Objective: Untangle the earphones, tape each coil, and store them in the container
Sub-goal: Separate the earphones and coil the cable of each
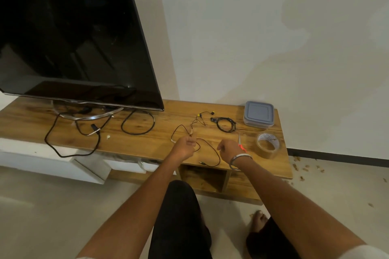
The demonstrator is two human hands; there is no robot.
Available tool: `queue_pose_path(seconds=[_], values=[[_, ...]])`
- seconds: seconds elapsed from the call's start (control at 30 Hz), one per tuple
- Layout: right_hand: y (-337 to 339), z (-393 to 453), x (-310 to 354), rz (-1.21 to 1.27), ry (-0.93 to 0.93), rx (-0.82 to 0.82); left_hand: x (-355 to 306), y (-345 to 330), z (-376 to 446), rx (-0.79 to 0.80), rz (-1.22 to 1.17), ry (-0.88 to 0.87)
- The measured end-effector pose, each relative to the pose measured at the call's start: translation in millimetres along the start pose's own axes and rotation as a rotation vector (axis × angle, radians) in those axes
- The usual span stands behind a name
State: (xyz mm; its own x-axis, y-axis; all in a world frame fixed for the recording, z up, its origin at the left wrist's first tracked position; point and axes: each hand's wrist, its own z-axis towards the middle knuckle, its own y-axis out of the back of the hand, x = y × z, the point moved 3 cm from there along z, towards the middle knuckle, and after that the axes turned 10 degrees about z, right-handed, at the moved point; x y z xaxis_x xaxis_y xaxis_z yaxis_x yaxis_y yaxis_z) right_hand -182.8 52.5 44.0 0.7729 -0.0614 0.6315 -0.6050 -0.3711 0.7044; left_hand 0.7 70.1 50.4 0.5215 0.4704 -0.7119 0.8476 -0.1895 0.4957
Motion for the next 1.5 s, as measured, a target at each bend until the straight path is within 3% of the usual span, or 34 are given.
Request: queue_pose_path(seconds=[0.23,0.5,0.7,0.8,1.07,1.33,1.5], values=[[-69,19,-12,-0.251,0.104,0.178,28,-27,20,0.035,0.198,-0.024],[-78,32,-27,-0.298,0.251,0.140,35,-42,31,0.032,0.310,-0.102],[-52,27,-11,-0.263,0.552,-0.010,13,-46,28,-0.038,0.482,-0.358],[-38,25,-3,-0.238,0.648,0.021,-1,-46,24,-0.012,0.499,-0.445],[12,3,10,-0.083,0.641,0.046,-29,-42,14,0.020,0.532,-0.472],[48,-20,6,-0.168,0.615,-0.057,-50,-35,-2,0.205,0.397,-0.443],[54,-22,10,-0.137,0.520,-0.075,-64,-25,-15,0.123,0.377,-0.519]])
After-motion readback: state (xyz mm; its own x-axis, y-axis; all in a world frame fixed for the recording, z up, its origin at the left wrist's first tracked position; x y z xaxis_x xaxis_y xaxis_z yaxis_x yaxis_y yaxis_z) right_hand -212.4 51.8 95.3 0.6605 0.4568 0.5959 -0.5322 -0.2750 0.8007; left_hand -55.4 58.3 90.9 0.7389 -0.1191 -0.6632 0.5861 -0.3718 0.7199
